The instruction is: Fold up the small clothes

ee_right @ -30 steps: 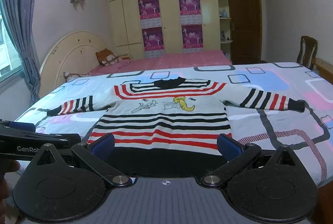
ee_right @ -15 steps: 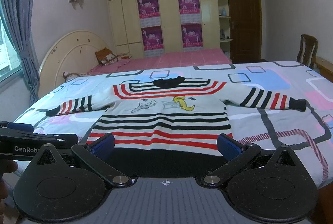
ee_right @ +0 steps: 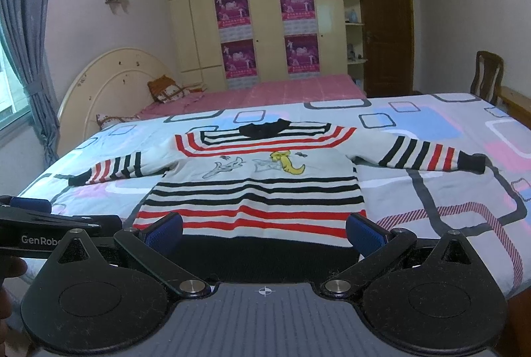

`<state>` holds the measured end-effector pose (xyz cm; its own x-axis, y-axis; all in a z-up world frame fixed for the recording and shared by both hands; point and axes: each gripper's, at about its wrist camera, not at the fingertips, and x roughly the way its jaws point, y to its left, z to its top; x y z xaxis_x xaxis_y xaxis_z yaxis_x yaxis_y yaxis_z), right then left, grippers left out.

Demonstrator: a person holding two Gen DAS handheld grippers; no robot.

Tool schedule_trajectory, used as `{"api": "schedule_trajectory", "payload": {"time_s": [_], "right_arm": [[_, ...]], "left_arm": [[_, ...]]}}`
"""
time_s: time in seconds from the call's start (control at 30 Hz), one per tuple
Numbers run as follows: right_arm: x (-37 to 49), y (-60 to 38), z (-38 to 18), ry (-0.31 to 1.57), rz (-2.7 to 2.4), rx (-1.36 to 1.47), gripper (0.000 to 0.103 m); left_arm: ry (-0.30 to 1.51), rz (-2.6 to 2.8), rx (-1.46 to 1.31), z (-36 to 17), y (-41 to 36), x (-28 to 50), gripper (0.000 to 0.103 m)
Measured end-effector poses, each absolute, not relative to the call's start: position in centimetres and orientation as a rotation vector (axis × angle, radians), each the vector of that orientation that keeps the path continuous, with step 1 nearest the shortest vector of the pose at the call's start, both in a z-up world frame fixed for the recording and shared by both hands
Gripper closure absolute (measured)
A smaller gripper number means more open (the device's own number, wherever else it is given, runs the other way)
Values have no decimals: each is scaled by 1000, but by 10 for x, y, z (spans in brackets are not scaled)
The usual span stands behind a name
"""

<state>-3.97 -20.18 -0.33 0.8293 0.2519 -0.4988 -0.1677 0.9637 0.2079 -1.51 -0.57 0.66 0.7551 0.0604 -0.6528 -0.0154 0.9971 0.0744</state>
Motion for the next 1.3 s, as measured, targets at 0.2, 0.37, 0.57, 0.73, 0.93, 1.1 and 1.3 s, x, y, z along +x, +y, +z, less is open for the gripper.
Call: {"api": "schedule_trajectory", "payload": {"time_s": [0.2, 0.37, 0.57, 0.73, 0.93, 1.1, 1.3], "right_arm": [[-38, -202, -4, 553, 224, 161, 0], [-36, -203, -5, 558, 224, 162, 0], [-32, -202, -8, 566, 221, 166, 0], [-27, -201, -10, 572, 218, 168, 0], [-21, -198, -11, 580, 213, 168, 0], [-14, -196, -15, 588, 206, 160, 0], [-3, -192, -21, 588, 192, 143, 0]], "left_arm": [[719, 44, 71, 4, -9, -12, 0], [725, 47, 70, 3, -8, -9, 0], [735, 50, 70, 1, -7, -5, 0], [743, 52, 72, 0, -7, -2, 0], [754, 54, 74, -3, -5, 5, 0], [764, 56, 75, -6, 0, 14, 0], [782, 55, 82, -12, 6, 29, 0]]}}
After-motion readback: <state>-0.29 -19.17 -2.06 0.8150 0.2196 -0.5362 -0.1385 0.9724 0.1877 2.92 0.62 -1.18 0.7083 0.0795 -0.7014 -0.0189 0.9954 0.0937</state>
